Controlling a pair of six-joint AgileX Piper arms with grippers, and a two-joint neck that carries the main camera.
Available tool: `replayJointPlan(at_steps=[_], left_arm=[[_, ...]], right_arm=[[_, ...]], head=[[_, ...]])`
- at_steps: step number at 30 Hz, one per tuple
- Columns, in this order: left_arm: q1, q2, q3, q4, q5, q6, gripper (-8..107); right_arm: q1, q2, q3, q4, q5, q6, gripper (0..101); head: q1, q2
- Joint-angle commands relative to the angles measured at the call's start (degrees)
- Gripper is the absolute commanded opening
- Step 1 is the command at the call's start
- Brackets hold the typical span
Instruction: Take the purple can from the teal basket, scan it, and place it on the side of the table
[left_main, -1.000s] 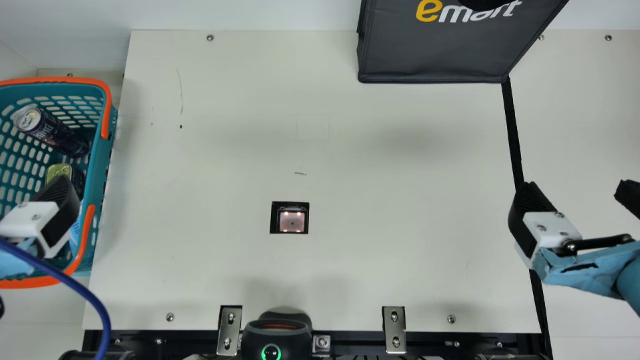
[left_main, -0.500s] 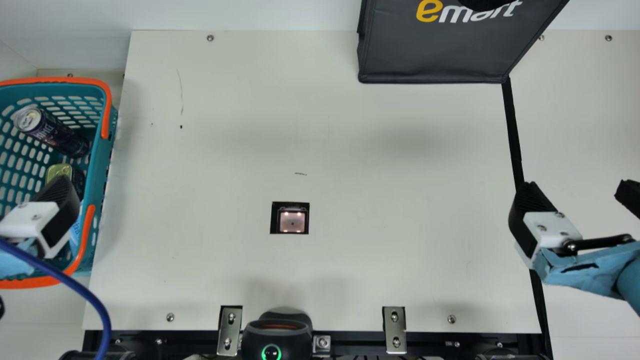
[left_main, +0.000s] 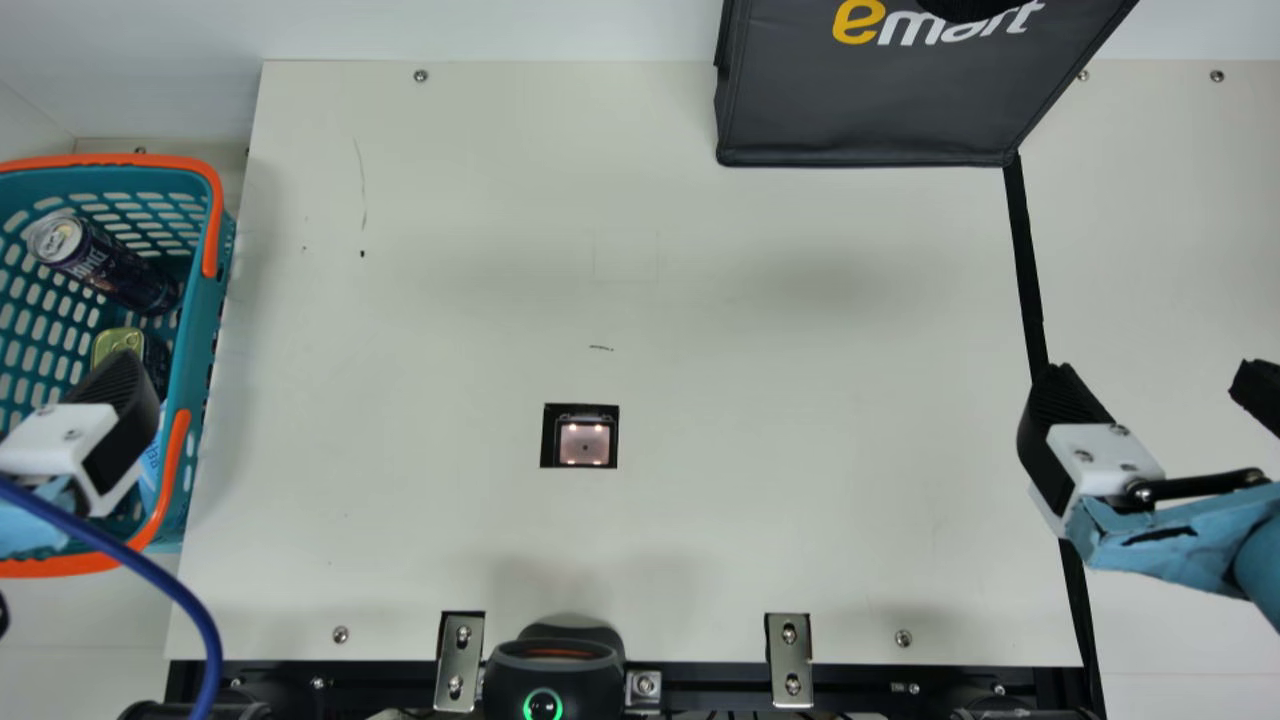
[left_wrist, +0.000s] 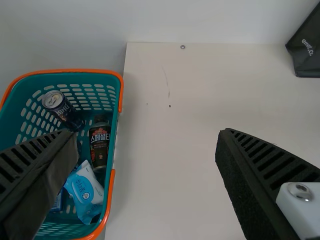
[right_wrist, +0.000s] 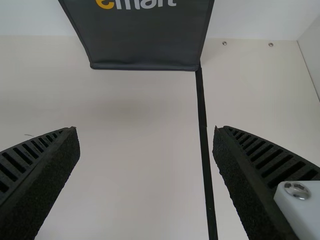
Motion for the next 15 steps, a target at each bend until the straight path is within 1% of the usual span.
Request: replayJointPlan(at_steps=[1,15], left_arm=[[0.0,0.0,0.0,0.0,0.0,0.0,90],[0.0,0.0,0.0,0.0,0.0,0.0,90]], right_arm=[[0.0,0.0,0.0,0.0,0.0,0.0,95],[0.0,0.0,0.0,0.0,0.0,0.0,95]], head=[[-1.7,0.2],[-1.7,0.2]])
